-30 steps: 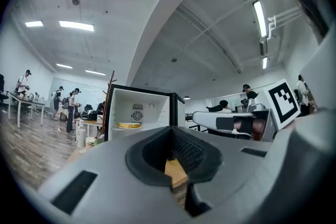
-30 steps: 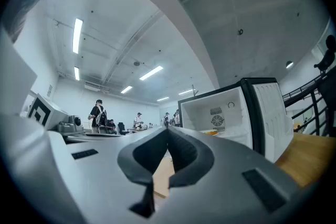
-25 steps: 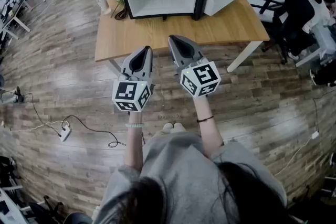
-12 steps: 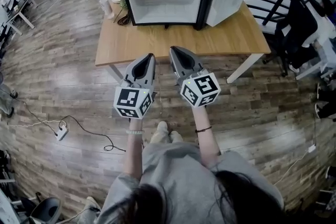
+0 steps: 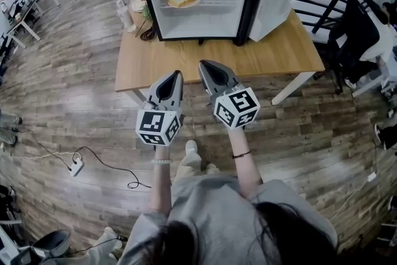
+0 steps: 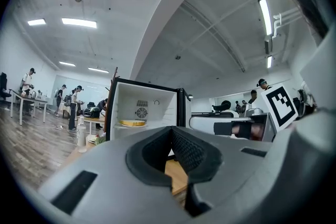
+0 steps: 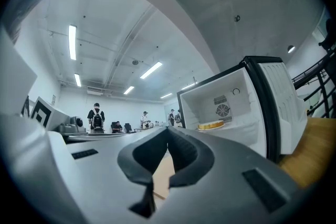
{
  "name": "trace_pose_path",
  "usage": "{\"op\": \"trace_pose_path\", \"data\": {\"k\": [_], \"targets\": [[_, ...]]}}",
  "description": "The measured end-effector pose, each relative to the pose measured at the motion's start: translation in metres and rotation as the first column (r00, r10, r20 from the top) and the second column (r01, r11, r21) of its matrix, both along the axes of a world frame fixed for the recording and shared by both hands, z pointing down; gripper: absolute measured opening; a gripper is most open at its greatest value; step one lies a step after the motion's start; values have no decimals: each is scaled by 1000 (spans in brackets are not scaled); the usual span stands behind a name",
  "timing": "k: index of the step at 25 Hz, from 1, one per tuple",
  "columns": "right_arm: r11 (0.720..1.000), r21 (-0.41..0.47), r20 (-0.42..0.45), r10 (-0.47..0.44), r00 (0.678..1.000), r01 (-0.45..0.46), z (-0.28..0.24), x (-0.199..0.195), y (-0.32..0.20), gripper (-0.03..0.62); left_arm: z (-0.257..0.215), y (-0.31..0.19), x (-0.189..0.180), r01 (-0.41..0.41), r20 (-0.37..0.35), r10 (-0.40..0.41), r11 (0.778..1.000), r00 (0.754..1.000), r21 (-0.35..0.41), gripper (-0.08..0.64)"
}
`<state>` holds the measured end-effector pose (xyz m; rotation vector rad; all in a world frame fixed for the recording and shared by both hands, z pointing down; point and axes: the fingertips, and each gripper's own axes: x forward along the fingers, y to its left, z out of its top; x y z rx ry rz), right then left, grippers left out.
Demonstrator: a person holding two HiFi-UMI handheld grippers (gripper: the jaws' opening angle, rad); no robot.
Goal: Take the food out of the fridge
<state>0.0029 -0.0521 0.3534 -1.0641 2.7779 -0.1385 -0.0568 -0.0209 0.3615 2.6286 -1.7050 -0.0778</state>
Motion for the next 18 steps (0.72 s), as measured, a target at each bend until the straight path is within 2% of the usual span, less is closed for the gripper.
{"op": "trace_pose_path", "data": {"k": [18], "targets": [[998, 3, 3, 56, 998, -56, -6, -42, -105, 8, -10, -107, -37, -104, 20, 104, 994, 994, 23, 8]]}}
